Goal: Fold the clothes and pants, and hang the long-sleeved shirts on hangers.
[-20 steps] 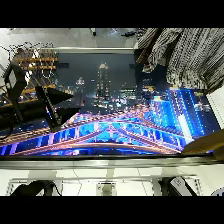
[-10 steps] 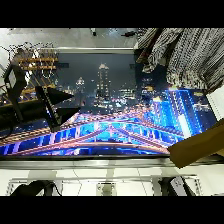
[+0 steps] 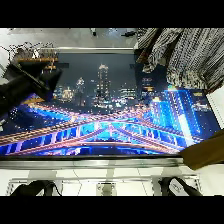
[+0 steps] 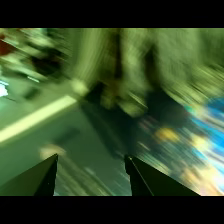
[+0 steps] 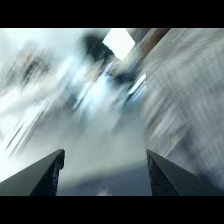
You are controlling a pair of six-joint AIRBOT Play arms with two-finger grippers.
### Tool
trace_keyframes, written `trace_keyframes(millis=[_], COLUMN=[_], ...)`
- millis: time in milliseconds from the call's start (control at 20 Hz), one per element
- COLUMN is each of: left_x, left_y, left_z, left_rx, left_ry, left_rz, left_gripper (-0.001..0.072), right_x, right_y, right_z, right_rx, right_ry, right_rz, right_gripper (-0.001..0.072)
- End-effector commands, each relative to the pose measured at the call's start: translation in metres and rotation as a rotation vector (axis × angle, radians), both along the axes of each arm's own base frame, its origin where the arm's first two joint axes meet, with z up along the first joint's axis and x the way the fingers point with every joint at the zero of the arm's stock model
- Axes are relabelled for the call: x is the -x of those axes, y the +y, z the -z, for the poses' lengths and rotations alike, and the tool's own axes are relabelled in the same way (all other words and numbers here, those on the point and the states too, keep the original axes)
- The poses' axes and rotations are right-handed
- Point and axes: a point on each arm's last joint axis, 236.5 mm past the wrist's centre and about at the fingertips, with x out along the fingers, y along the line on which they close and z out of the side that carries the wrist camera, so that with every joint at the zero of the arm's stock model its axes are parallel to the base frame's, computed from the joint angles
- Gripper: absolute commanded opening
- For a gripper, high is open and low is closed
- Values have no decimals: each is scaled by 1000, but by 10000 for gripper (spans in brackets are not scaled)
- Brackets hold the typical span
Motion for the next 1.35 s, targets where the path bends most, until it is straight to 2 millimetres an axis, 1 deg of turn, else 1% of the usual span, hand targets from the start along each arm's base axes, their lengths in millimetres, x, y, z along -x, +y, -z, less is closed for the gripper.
trace_keyframes(millis=[0,50,100,150,250,350,500,600,1300], left_x=[-13,-13,-13,-13,-13,-13,-13,-13,-13], left_y=[31,30,30,30,30,30,30,30,30], left_z=[-26,-26,-26,-26,-26,-26,-26,-26,-26], left_rx=[65,65,65,65,65,65,65,65,65], left_ry=[-89,-89,-89,-89,-89,-89,-89,-89,-89], left_rz=[-141,-140,-139,-139,-139,-139,-139,-139,-139], left_gripper=[502,502,502,502,502,502,502,502,502], right_x=[-62,-74,-82,-89,-98,-97,-89,-85,-86], right_y=[93,111,127,146,175,199,221,228,228], right_z=[86,101,113,121,131,141,141,141,140], right_rx=[114,144,168,180,179,183,188,190,190], right_ry=[195,221,236,243,241,260,254,252,252], right_rz=[-258,-285,-313,-344,-396,-451,-497,-513,-512], right_gripper=[576,576,576,576,576,576,576,576,576])
